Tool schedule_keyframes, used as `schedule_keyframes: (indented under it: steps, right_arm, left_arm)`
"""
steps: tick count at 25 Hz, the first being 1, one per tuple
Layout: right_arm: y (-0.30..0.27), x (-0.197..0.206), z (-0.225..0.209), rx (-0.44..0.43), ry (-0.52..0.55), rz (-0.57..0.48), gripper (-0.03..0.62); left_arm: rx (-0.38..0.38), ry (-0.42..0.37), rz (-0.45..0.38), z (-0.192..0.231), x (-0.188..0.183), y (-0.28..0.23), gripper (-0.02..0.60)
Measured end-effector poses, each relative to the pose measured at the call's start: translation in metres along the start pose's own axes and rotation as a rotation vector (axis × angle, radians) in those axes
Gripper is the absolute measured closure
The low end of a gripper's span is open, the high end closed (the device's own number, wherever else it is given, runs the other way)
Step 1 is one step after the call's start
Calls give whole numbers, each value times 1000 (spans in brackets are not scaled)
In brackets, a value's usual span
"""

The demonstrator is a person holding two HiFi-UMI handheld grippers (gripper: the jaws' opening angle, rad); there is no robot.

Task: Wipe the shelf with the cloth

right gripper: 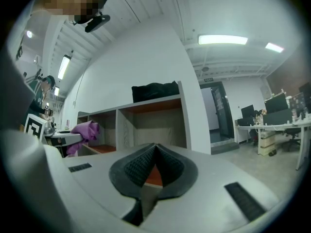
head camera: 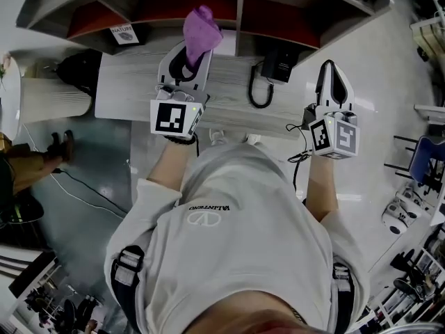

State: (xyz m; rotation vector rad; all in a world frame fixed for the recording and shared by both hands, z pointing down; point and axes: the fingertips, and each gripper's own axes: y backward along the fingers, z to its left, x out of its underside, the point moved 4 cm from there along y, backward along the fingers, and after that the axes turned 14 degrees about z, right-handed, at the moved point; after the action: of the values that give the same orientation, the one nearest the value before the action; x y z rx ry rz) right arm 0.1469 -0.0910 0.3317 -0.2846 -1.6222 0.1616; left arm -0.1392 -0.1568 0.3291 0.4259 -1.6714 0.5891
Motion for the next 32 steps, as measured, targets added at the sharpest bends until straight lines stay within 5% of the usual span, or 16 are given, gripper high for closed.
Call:
schedule_keyframes:
  steps: [32]
  right_arm:
    - [48, -6, -28, 162, -2, -26, 594]
  left_arm:
    - [-79, -13, -13, 48, -9, 53, 479]
